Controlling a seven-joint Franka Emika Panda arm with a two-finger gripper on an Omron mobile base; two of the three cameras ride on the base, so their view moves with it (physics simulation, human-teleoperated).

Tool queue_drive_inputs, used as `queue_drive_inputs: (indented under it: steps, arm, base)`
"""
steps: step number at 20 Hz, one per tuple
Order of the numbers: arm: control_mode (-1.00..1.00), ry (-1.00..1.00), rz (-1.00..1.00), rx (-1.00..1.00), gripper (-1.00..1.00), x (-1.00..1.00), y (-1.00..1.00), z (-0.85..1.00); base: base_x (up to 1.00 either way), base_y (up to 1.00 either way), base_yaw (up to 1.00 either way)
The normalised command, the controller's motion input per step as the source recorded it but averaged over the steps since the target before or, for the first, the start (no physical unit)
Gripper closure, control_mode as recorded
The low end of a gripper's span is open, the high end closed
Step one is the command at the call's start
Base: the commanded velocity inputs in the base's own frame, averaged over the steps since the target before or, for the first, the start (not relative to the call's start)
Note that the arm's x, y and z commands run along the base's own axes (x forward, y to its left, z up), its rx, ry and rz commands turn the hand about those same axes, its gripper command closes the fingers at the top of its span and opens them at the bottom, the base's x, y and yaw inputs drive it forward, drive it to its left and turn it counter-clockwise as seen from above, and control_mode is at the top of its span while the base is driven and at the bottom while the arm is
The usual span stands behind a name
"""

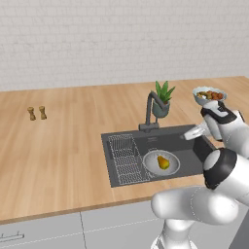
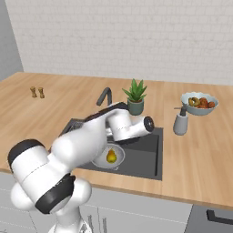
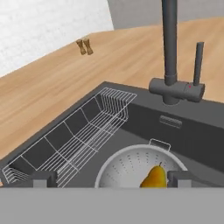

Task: Put the colander in the sink, put the pear in the colander, and turn on the sink faucet and pour water over the colander.

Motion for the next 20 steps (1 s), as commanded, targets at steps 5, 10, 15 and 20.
queue_drive_inputs:
  steps: [5, 10, 15, 20]
  arm:
    - [-1.0, -0.11, 0.0, 0.24, -1.0, 0.04, 0.0, 0.09]
    - [-1.0, -0.17, 0.0, 0.22, -1.0, 0.06, 0.0, 0.04]
    - [-1.0, -0.19, 0.0, 0.1, -1.0, 0.02, 0.03, 0.19]
    - [-1.0, -0.04, 0.0, 0.0, -1.0, 0.0, 0.11, 0.31]
  base:
    - [0.0, 0.0, 0.0]
    - [0.0, 0.0, 0.0]
    - [0.0, 0.0, 0.0]
    - [0.0, 0.0, 0.0]
